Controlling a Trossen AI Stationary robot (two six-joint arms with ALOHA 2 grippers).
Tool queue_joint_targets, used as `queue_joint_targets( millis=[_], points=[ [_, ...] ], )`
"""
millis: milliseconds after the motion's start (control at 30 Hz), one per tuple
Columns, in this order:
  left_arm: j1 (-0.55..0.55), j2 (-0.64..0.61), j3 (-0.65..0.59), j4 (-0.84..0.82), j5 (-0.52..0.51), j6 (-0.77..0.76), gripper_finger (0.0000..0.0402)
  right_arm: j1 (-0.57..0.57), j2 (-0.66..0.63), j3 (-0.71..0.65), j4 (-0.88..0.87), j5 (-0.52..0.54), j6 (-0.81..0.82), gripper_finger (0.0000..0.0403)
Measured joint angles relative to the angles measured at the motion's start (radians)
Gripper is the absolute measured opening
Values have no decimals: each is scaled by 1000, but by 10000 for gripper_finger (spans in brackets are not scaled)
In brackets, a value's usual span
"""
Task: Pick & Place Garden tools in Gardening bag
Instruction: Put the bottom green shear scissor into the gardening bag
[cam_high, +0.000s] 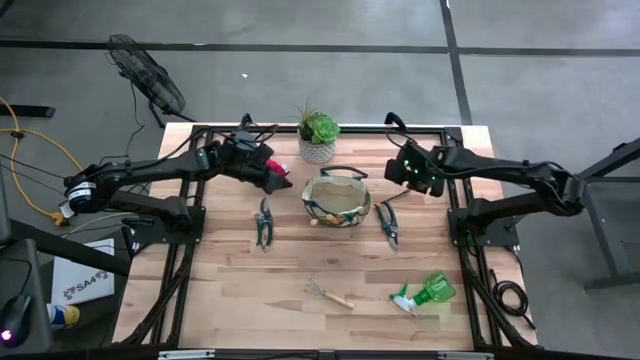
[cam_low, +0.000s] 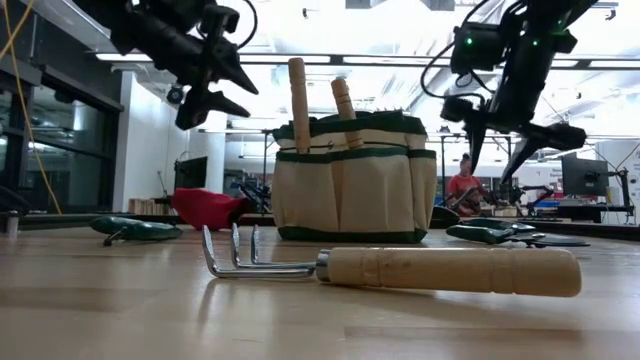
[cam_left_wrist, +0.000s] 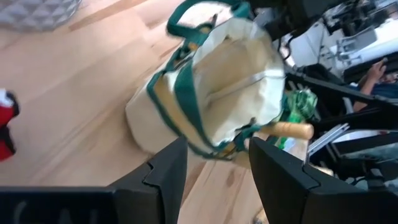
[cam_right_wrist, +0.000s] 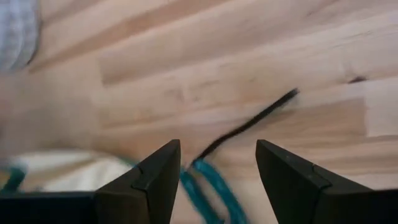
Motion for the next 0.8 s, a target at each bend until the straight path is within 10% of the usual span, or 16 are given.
queue_joint_targets(
  millis=[800],
  points=[
    [0, 0, 0, -94, 23, 28, 168, -15, 289, -1, -9, 50, 341, 201]
  ],
)
